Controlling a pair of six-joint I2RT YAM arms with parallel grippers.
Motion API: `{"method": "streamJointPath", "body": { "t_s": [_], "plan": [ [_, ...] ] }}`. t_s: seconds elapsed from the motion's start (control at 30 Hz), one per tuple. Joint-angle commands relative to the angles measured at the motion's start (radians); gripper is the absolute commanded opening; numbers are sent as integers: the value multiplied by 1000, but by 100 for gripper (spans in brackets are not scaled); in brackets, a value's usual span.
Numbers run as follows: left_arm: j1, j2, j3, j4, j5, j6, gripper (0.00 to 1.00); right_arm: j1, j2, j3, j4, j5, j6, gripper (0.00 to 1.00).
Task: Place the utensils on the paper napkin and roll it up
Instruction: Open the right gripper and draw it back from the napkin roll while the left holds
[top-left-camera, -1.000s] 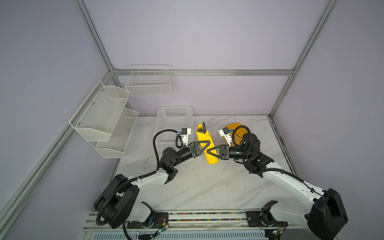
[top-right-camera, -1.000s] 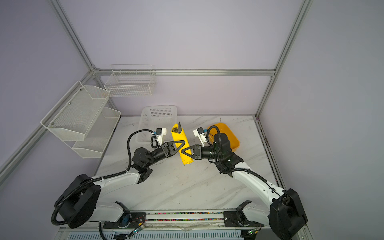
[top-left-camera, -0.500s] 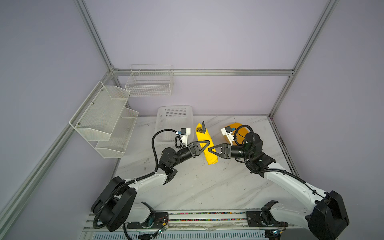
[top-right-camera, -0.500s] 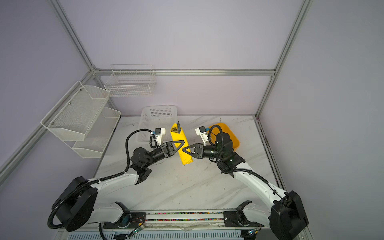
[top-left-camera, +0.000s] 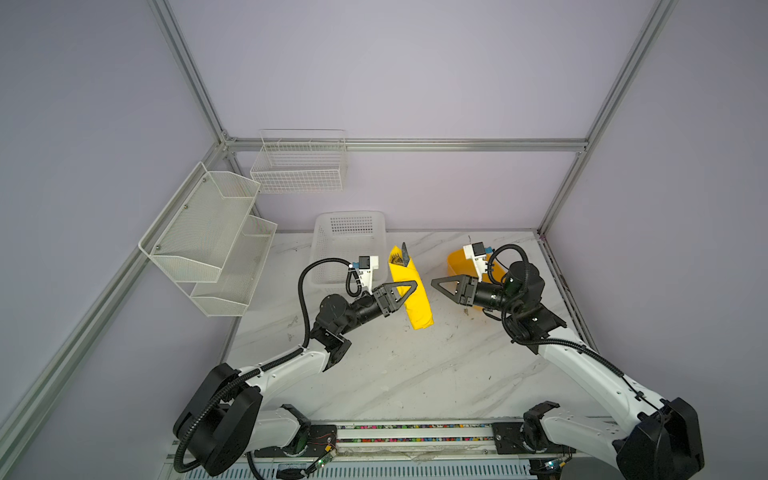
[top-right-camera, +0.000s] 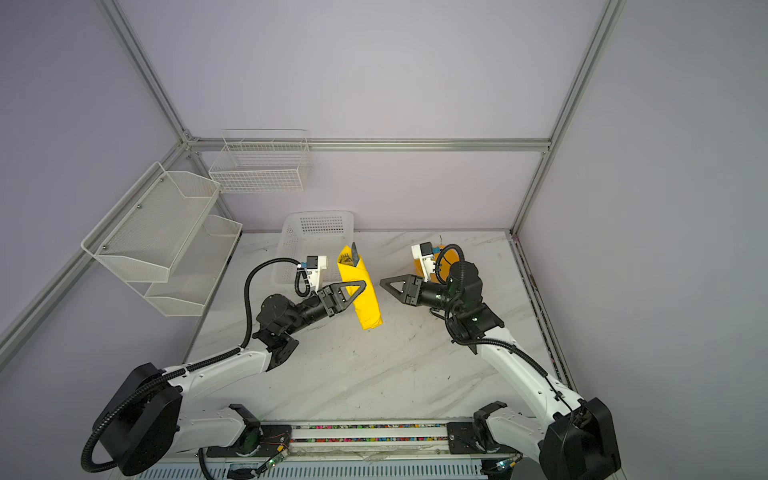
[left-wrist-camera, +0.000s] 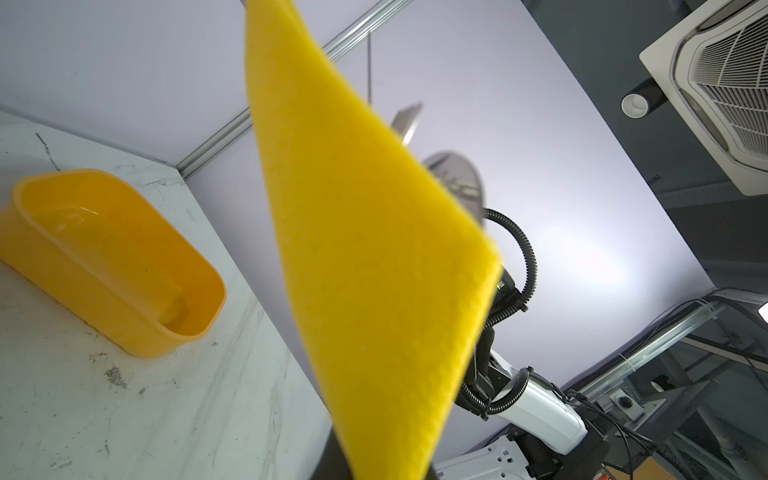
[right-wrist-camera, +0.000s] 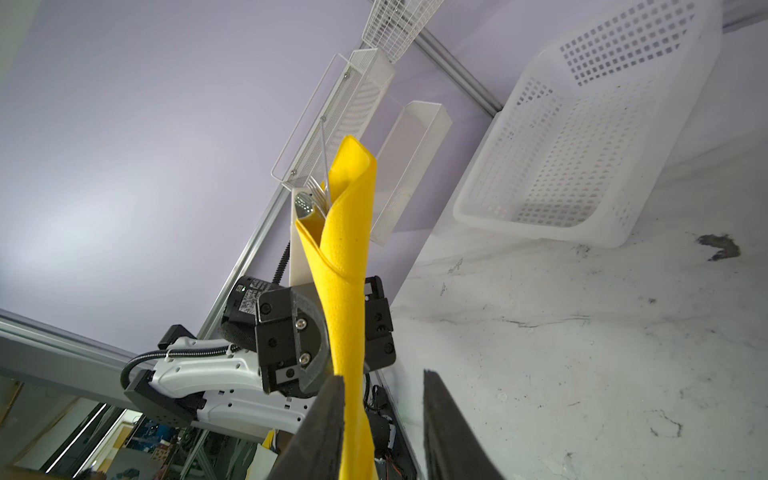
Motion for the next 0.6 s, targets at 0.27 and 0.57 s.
{"method": "streamJointPath", "body": {
  "t_s": [0.27,0.57],
  "plan": [
    [137,-131,-3,-97,63,42,6,-6,81,31,-59,181,-29,39],
    [246,-228,-8,-219,84,62,5,3,184,49,-8,132,5,40]
  ]
}}
